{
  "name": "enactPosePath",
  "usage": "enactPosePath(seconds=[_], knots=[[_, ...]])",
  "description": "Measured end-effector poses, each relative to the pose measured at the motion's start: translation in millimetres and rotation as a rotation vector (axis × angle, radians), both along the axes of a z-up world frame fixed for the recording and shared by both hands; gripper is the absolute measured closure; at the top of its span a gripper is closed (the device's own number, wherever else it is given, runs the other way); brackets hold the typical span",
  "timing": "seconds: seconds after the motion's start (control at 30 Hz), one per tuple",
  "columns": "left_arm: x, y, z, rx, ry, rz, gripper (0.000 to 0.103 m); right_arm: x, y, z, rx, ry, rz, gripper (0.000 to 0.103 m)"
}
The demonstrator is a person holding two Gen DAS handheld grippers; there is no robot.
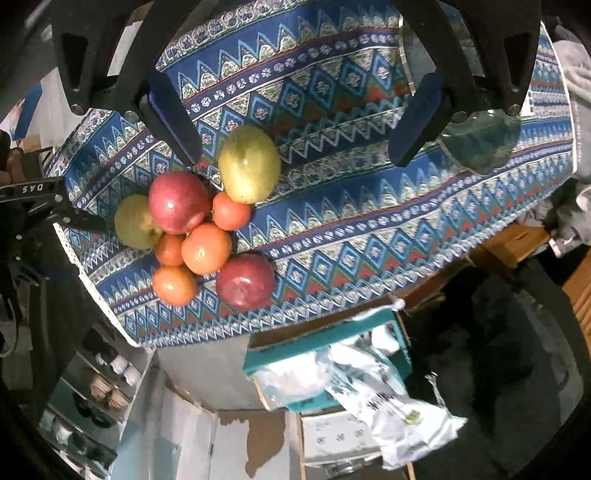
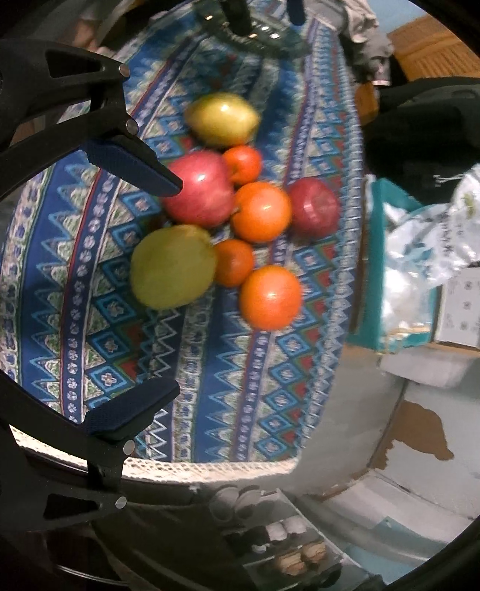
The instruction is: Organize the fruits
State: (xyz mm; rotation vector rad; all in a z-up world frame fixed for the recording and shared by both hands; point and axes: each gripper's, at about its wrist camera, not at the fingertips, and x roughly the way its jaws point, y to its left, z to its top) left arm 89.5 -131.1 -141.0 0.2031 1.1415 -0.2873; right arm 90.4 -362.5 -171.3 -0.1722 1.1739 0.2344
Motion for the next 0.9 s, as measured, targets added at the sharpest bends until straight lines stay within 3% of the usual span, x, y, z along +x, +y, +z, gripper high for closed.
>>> enactPosePath(seconds=[0.43,0.5,0.83,0.9], knots=[[18,-27,-61,0.040,0.085,-0.061,0.001,10,11,-55,-0.042,0.093,0.133,0.009],[21,-29,-68,0.040,0.100,-0.060,0.001,13,13,-62,-0.054,0.106,0.150,0.016],[36,-29,-99,0.006,0.173,-0.057,0.001,33,20,-86,-0.019,0.142,0.180,0.022],[39,-30,-104,0.002,0.182,-0.059,0.001,36,21,-92,0.007,0.151,0.186,0.029]])
